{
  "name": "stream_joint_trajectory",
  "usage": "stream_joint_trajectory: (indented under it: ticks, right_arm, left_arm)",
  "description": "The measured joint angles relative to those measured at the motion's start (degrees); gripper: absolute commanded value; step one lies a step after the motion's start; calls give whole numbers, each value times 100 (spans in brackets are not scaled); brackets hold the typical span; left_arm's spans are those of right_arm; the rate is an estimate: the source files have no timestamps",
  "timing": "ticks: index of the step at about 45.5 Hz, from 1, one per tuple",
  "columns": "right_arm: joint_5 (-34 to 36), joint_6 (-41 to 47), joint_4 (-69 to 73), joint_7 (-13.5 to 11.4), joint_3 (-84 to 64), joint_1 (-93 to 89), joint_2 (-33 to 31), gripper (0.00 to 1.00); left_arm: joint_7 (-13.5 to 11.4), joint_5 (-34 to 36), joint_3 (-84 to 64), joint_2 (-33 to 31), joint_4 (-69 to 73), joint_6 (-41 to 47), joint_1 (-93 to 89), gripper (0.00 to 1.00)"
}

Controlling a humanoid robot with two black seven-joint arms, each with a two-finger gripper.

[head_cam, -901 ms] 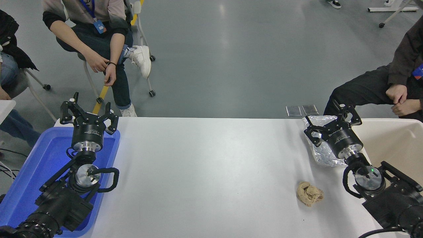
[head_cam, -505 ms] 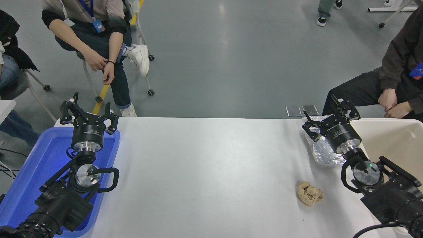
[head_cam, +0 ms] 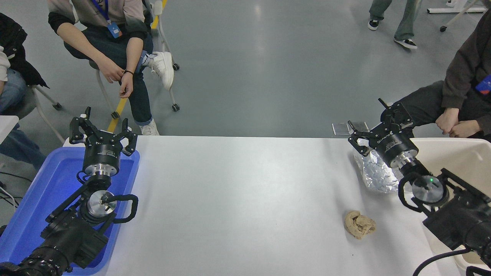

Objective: Pick up paper cup place in dustbin

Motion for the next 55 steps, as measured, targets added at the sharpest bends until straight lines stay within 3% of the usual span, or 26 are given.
stream_joint_trajectory:
  ticks: [20, 31, 41, 55]
  right_arm:
    - [-1647, 43, 1484, -9, -3251, 2169, -1916, 100]
    - [-2589, 61, 2550, -15, -5670, 4074, -2462, 100]
    - [-3334, 67, 3612, -23, -7810, 5906, -2381, 100]
    - [-3694, 73, 4775, -18, -10289, 7964, -1244, 100]
  left_arm:
    - [-1, 0, 0, 0, 0, 0, 1, 99]
    - [6, 4, 1, 0, 0, 0, 1, 99]
    - [7, 7, 1, 0, 0, 0, 1, 99]
    - [7, 7, 1, 0, -1, 0, 1, 99]
